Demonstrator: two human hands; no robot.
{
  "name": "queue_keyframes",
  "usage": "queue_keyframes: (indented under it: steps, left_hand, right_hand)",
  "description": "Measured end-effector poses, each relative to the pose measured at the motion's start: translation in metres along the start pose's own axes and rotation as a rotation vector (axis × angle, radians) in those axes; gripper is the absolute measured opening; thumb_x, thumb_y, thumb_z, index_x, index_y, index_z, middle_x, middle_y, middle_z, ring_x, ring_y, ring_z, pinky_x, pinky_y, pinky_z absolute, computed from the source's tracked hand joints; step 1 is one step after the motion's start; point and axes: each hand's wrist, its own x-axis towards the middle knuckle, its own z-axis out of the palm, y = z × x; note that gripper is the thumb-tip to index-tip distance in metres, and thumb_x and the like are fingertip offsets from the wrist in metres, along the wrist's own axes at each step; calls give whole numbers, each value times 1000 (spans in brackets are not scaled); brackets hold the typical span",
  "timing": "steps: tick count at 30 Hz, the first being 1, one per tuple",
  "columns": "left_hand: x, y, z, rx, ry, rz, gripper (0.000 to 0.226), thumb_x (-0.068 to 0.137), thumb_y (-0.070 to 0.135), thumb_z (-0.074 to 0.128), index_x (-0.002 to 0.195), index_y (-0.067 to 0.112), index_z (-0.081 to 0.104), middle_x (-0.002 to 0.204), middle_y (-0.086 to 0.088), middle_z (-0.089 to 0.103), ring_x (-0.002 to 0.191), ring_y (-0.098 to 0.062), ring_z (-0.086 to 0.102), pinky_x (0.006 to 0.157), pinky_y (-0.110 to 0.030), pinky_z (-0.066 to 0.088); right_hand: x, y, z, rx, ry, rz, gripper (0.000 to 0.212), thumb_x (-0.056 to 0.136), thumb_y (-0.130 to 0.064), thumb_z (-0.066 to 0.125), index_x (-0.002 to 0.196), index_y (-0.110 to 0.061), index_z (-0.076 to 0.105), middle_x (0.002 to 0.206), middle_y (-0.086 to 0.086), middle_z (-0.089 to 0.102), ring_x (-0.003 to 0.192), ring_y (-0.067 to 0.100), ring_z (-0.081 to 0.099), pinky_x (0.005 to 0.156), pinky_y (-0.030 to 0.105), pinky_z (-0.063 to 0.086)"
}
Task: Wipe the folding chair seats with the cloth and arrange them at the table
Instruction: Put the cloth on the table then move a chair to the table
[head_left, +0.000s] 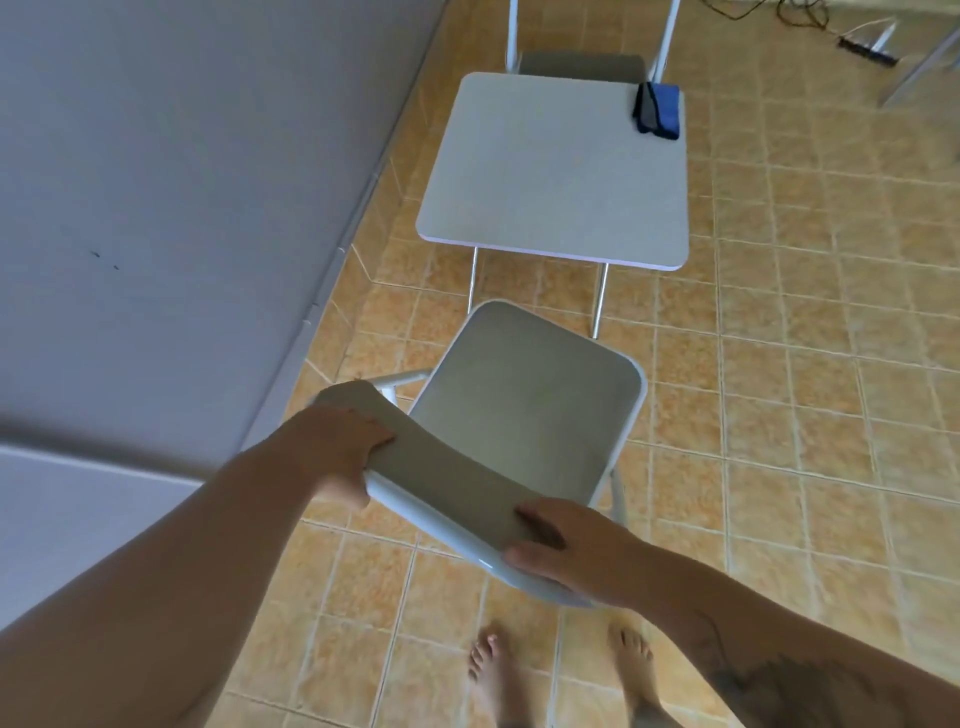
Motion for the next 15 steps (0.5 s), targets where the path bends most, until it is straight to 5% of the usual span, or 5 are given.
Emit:
queue_keyframes:
  steps: [3, 7, 11, 15]
  left_hand:
    - [-3, -1, 6, -87, 34, -29, 63, 64, 33, 67, 126, 35, 52, 118, 7, 60, 105, -16, 57, 85, -34, 54]
    - [-12, 0, 19, -122, -3, -59, 55, 62, 32, 64, 116, 34, 55, 102, 7, 63, 92, -15, 61, 77, -32, 56]
    - [-19, 1, 37, -201, -14, -109, 48, 61, 32, 63, 109, 34, 55, 95, 8, 61, 87, -14, 61, 69, -29, 54]
    - [-14, -1, 39, -294, 99, -142, 35, 64, 31, 61, 98, 35, 56, 90, 9, 59, 84, -15, 59, 65, -28, 51]
  right_hand:
    - [-13, -3, 19, -247, 51, -76, 90, 73, -66, 60, 149, -27, 31, 147, -11, 41, 130, 14, 43, 106, 28, 35]
    - [-21, -1, 44, -352, 253, -64, 69, 83, -23, 53, 148, -35, 30, 149, -14, 40, 133, 15, 44, 105, 33, 42]
    - [-16, -3, 34, -390, 254, -91, 68, 84, -18, 51, 146, -38, 32, 148, -19, 41, 132, 13, 46, 102, 34, 45]
    - [-1, -1, 11, -398, 295, -67, 62, 84, -17, 47, 140, -43, 39, 134, -19, 55, 116, 13, 58, 81, 32, 51]
